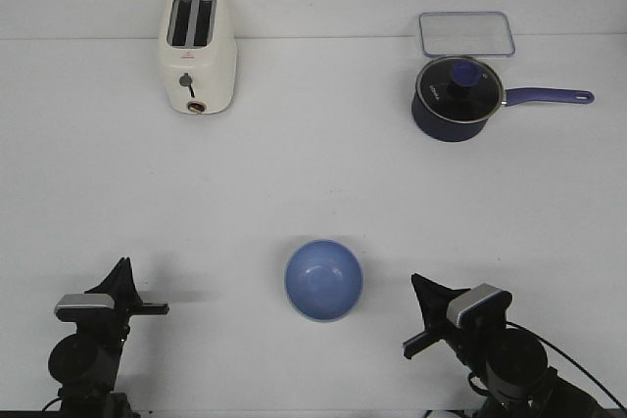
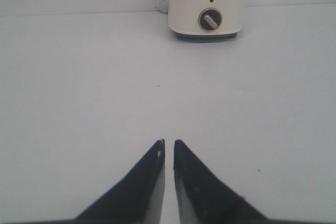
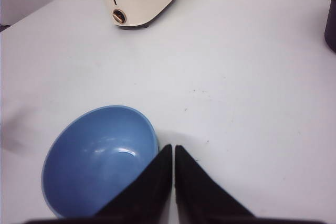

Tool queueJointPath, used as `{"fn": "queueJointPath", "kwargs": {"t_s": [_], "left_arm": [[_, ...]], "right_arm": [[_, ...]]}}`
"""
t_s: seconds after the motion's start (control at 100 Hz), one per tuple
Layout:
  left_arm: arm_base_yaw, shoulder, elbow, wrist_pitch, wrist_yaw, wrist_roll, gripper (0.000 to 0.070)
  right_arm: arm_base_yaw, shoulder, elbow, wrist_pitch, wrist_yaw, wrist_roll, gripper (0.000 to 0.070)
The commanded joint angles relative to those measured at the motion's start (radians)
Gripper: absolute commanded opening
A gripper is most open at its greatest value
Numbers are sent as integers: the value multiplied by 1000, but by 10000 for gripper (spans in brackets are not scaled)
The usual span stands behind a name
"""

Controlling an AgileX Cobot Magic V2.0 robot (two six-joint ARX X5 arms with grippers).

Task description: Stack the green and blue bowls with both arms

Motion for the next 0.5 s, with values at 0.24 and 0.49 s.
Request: {"fn": "queueJointPath", "kwargs": {"t_s": [0.24,0.49], "left_arm": [[1,-2,-20,10,5,12,15],[1,-2,-20,10,5,12,15]], "right_arm": [[9,3,4,13,0,2,9],[-96,-18,-6,24,23,-154,9]]}}
